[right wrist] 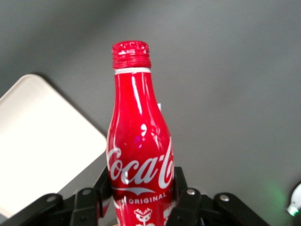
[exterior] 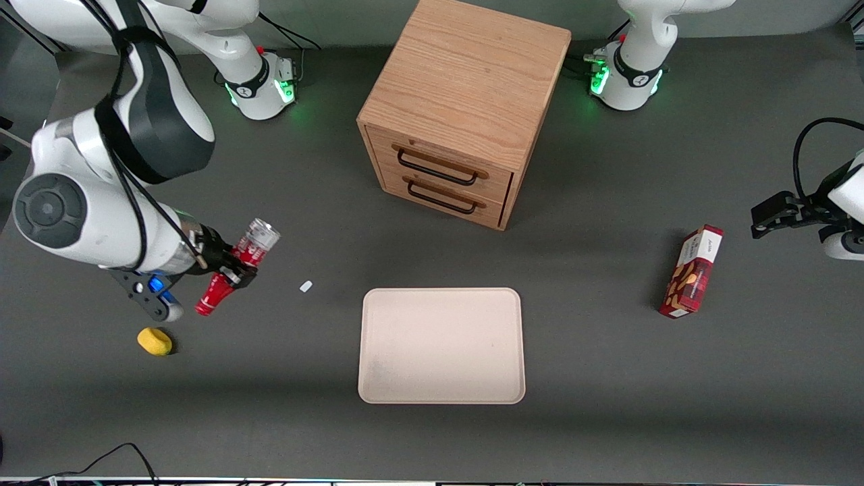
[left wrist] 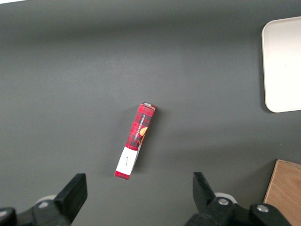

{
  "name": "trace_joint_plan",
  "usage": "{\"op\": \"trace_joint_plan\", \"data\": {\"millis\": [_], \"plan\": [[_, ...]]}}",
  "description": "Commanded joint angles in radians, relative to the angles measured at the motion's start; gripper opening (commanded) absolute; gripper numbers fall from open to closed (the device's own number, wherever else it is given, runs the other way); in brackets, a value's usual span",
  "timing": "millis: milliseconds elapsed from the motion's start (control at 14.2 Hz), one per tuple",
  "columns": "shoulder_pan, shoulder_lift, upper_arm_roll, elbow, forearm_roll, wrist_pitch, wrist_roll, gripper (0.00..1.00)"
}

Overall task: Place coke bottle on tray
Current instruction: 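Carry the upright bottle over the cream tray with the right gripper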

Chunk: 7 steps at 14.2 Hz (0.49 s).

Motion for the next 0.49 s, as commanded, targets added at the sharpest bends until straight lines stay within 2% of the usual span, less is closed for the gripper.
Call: {"op": "trace_joint_plan", "data": {"millis": [0,281,422], "plan": [[0.067,0.138,-0.004,0.183,-0.004,-0.02,-0.009,0.0],[0.148,0.242,-0.012,0.248,-0.076,0.052,-0.169,0.0],[0.173,0.29,-0.028,0.246,-0.081,0.115,-0.315,0.0]]}}
